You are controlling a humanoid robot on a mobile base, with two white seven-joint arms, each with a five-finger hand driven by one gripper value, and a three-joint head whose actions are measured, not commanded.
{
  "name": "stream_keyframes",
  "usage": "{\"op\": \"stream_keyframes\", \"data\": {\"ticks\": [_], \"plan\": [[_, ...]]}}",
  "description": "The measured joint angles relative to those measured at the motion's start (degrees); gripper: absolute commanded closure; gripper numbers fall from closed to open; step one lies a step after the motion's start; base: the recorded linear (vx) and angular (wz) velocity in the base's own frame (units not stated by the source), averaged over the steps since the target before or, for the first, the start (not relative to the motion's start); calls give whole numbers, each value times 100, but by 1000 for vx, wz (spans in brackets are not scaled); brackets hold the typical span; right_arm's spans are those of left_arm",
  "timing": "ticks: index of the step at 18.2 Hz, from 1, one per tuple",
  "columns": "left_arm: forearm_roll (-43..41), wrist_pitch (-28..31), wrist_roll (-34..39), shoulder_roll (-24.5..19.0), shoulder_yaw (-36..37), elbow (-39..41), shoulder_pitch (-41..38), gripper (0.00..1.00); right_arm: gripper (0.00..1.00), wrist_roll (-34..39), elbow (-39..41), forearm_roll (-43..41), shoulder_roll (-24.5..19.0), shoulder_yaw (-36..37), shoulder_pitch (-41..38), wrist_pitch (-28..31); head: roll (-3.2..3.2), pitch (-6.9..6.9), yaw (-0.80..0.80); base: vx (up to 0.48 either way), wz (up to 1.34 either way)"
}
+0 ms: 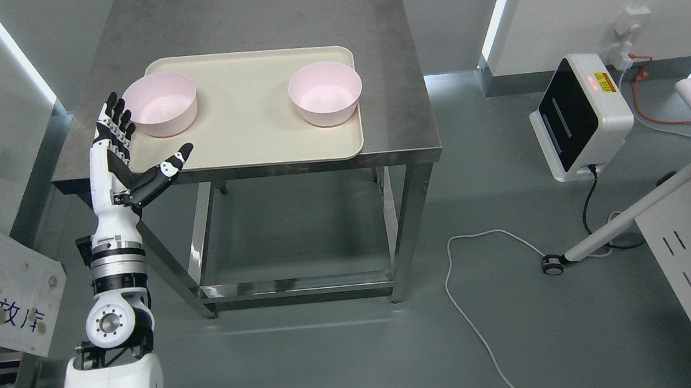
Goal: Stack pink IKEA bowls on left shelf middle
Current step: 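Raise the left hand and reach toward the pink bowl nearer the robot's left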
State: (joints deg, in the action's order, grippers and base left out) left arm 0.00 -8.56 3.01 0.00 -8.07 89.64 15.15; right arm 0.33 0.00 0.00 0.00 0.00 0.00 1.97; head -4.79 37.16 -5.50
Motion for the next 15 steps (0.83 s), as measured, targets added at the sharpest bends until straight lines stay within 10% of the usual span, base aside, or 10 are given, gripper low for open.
{"op": "stream_keyframes", "data": {"ticks": [15], "plan": [[0,33,-315,-186,-109,-212,261,0,0,0,0,0,0,0,0,2,0,0,0,0,0]]}}
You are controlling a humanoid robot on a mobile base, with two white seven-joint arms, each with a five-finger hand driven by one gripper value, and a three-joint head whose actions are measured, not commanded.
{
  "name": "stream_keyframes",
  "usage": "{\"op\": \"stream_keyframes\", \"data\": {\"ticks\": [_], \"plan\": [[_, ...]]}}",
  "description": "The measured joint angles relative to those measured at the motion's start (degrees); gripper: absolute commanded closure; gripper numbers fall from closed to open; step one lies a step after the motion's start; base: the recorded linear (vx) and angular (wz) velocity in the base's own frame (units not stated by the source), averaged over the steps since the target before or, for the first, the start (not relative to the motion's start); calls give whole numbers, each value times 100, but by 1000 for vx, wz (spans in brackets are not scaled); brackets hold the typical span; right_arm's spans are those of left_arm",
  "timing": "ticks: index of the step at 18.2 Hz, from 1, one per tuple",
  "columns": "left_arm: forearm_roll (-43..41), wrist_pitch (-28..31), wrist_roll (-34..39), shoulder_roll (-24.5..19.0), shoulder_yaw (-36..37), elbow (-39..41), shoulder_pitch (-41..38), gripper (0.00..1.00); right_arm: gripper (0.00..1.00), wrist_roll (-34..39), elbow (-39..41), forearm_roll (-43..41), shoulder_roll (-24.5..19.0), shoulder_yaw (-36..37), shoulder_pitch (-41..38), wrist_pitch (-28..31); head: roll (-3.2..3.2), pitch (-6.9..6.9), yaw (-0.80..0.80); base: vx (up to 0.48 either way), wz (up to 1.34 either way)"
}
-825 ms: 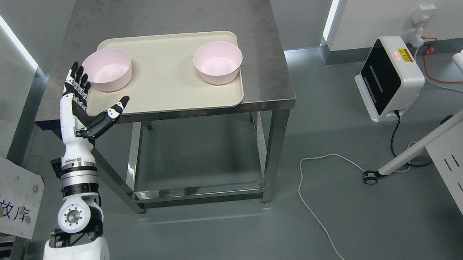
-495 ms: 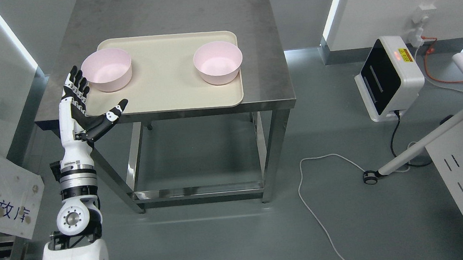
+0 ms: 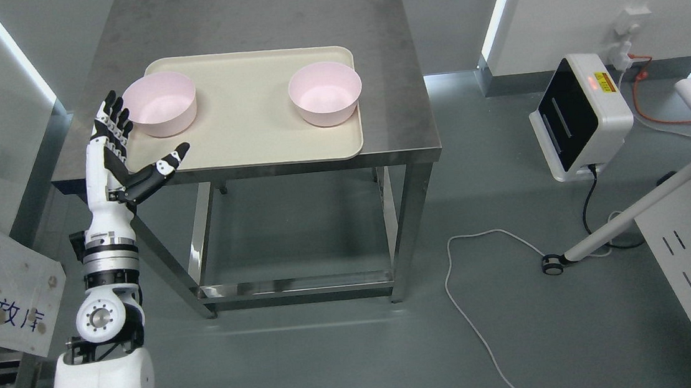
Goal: Stack pink IKEA bowls on left shelf middle
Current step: 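Raise the left hand and reach toward the pink bowl nearer the robot's left, then grasp the rim of the nearer pink bowl with the left hand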
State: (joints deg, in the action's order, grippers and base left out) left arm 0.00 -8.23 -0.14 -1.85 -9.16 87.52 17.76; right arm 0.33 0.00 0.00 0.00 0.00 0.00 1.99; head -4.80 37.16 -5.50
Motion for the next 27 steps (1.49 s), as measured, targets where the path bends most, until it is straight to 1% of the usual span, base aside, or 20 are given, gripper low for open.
{"op": "stream_keyframes", "data": {"ticks": [5,8,10,12,15,18,21,22,23,27], "plan": [[-6,-36,-57,-197,-7,-398,755,0,0,0,0,0,0,0,0,1,0,0,0,0,0],[-305,-48,-136,-299,8,-789,1370,0,0,0,0,0,0,0,0,2,0,0,0,0,0],[-504,25,-371,-395,25,-1117,1784,0,0,0,0,0,0,0,0,3,0,0,0,0,0],[-661,66,-758,-532,52,-1413,2066,0,0,0,0,0,0,0,0,7,0,0,0,0,0],[-852,96,-1576,-858,155,-1856,2352,1,0,0,0,0,0,0,0,17,0,0,0,0,0],[-959,139,-2143,-1197,308,-2229,2534,1,0,0,0,0,0,0,0,29,0,0,0,0,0],[-1002,318,-2333,-1421,452,-2519,2714,0,0,0,0,6,0,0,0,17,0,0,0,1,7],[-1009,390,-2355,-1458,496,-2604,2786,0,0,0,0,245,0,0,0,14,0,0,0,0,0],[-1016,471,-2376,-1480,533,-2681,2863,0,0,0,0,310,0,0,0,10,0,0,0,0,0],[-1043,613,-2466,-1532,653,-2919,3160,0,0,0,0,144,0,0,0,2,0,0,0,0,0]]}}
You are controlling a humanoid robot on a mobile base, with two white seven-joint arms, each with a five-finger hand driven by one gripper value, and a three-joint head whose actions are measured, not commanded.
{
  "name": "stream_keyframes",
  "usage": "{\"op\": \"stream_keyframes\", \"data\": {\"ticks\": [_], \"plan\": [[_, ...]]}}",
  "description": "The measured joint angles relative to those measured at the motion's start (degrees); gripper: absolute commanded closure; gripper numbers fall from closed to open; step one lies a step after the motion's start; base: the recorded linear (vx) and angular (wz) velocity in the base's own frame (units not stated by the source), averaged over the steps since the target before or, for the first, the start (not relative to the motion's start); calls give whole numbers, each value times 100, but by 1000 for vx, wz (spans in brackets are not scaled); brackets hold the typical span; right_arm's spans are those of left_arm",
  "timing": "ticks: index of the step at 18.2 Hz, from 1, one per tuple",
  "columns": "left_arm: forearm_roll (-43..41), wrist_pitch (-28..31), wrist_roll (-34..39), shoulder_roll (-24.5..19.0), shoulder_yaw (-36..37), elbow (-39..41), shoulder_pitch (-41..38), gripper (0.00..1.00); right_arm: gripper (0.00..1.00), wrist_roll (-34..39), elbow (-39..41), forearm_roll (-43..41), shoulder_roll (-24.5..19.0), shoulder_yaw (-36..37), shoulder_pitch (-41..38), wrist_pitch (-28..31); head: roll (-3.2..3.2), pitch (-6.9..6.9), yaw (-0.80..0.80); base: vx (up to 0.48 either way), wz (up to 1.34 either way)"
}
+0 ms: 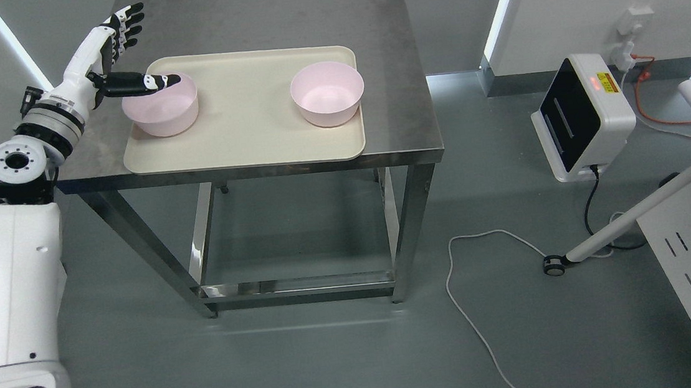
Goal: Stack pink IKEA bowls on left shelf middle
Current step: 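Grasp the rim of the nearer pink bowl with the left hand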
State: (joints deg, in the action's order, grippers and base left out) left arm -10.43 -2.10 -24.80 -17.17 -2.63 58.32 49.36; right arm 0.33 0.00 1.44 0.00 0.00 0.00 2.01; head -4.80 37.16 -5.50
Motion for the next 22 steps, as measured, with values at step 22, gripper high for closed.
{"op": "stream_keyframes", "data": {"ticks": [22], "plan": [[-1698,5,-1116,-516,912,-1297,972,5,0,0,0,-142,0,0,0,-4,0,0,0,47,9]]}}
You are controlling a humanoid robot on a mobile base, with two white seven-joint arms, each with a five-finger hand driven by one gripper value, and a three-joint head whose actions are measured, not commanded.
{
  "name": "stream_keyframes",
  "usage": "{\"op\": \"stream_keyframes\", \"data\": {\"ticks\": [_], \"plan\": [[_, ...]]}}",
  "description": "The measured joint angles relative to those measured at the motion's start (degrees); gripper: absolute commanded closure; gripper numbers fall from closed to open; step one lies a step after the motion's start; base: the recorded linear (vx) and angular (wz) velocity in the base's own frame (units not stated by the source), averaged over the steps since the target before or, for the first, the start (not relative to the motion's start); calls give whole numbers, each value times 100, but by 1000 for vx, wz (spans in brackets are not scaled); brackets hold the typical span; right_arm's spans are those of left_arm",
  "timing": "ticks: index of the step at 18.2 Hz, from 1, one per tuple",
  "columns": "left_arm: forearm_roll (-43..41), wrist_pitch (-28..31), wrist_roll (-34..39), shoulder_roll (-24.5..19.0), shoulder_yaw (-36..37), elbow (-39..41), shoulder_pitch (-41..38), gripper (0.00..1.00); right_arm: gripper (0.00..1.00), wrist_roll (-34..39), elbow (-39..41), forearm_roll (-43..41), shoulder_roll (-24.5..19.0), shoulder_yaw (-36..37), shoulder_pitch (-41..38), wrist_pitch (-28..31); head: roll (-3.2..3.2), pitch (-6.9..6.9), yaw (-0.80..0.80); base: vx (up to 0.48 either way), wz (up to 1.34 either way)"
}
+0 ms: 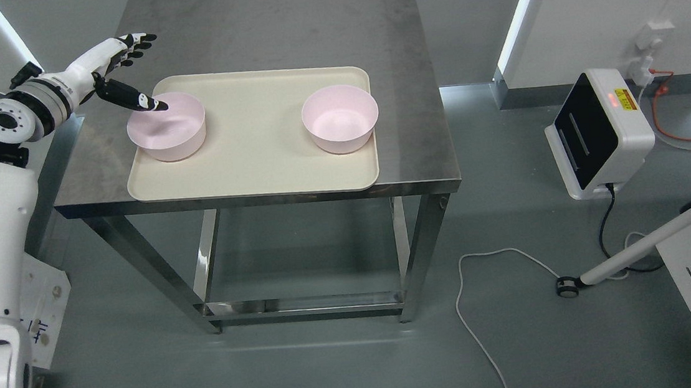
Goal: Stack pink IKEA bowls on left shelf middle
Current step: 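Grasp the rim of the nearer pink bowl with the left hand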
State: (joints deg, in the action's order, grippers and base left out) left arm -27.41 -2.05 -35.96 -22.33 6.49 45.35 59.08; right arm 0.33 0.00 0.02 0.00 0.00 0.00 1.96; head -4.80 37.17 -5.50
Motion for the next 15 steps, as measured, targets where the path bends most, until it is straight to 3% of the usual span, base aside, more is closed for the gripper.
{"op": "stream_keyframes", "data": {"ticks": [4,15], "plan": [[-84,-15,-233,-54,-16,-123,4,9,0,0,0,339,0,0,0,0,0,0,0,34,3],[-113,-22,-295,218,-98,-252,43,24,0,0,0,35,0,0,0,-15,0,0,0,3,1]]}}
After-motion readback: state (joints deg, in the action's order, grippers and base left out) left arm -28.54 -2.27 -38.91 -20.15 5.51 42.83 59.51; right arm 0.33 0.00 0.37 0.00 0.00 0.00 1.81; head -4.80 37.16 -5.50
